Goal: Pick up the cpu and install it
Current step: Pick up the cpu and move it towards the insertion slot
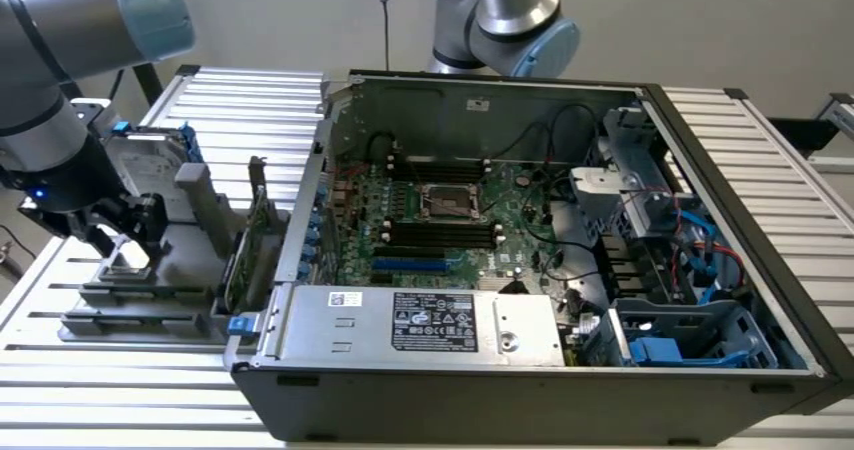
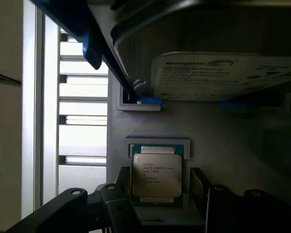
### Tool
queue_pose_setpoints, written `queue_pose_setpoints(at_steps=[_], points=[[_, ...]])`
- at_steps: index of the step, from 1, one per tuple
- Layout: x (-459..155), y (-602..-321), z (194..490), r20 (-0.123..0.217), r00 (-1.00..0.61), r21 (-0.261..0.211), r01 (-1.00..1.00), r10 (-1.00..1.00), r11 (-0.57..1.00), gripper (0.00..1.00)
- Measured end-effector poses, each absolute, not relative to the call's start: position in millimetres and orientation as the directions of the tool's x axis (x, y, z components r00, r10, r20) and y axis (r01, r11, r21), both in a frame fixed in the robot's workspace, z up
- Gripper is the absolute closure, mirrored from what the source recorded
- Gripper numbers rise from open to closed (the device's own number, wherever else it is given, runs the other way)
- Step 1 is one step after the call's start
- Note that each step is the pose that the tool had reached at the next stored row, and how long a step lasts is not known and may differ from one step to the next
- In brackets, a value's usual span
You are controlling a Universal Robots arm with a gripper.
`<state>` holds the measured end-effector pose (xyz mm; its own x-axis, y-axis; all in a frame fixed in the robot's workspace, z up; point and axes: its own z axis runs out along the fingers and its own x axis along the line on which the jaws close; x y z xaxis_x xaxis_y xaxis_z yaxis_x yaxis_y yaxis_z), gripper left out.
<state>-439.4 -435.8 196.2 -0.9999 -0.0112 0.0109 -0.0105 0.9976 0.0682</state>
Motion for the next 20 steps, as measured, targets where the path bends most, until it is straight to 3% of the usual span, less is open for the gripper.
queue_pose_setpoints(at_steps=[20], points=[[-438.4,-438.7,191.5,0.026,-1.0,0.068,-0.009,-0.01,0.998,0.39]])
